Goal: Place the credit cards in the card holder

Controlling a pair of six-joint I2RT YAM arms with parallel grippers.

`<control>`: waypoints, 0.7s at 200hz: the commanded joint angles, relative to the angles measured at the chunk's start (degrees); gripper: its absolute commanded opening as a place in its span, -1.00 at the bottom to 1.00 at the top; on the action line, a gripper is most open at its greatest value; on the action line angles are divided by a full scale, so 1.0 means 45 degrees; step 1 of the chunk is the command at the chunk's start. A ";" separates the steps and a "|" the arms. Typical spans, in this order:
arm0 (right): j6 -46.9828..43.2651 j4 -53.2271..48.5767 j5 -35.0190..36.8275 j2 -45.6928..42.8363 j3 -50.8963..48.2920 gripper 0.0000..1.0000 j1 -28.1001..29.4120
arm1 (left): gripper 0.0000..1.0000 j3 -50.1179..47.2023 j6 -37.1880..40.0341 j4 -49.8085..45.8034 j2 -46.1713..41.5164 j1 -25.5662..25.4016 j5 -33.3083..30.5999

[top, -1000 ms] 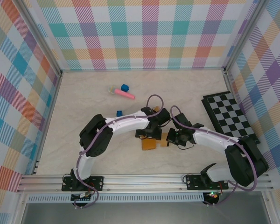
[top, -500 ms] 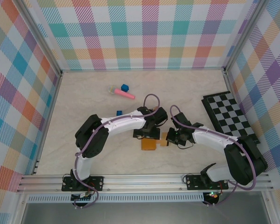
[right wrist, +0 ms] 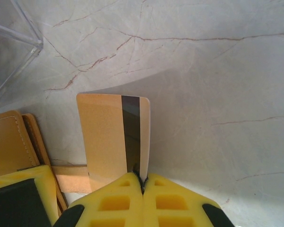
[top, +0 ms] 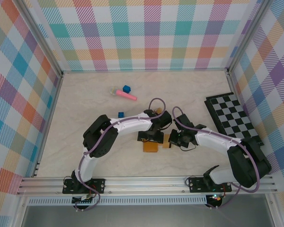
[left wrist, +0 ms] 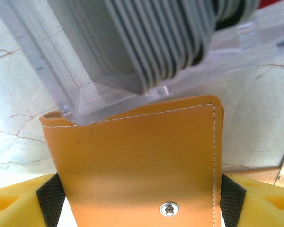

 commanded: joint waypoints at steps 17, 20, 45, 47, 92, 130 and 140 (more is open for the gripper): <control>-0.0070 -0.1642 0.1167 0.0568 -0.0457 -0.90 -0.0087 | 0.67 -0.0241 0.0058 -0.0415 -0.0828 0.0035 -0.0202; -0.0069 -0.1642 0.1172 0.0568 -0.0463 -0.90 -0.0086 | 0.66 -0.0270 0.0052 -0.0407 -0.0869 0.0035 -0.0214; -0.0049 -0.1643 0.1183 0.0636 -0.0445 -0.90 -0.0091 | 0.63 -0.0479 -0.0016 -0.0348 -0.1191 0.0074 -0.0309; -0.0049 -0.1642 0.1176 0.0648 -0.0445 -0.90 -0.0092 | 0.63 -0.0517 -0.0015 -0.0362 -0.1197 0.0084 -0.0315; -0.0049 -0.1690 0.1172 0.0613 -0.0415 -0.90 -0.0082 | 0.57 -0.0722 0.0054 -0.0371 -0.1373 0.0133 -0.0318; -0.0049 -0.1702 0.1188 0.0578 -0.0423 -0.91 -0.0092 | 0.60 -0.1055 0.0048 -0.0205 -0.1590 0.0235 -0.0300; -0.0069 -0.1758 0.1196 0.0587 -0.0372 -0.90 -0.0092 | 0.62 -0.1072 0.0072 -0.0239 -0.1628 0.0263 -0.0387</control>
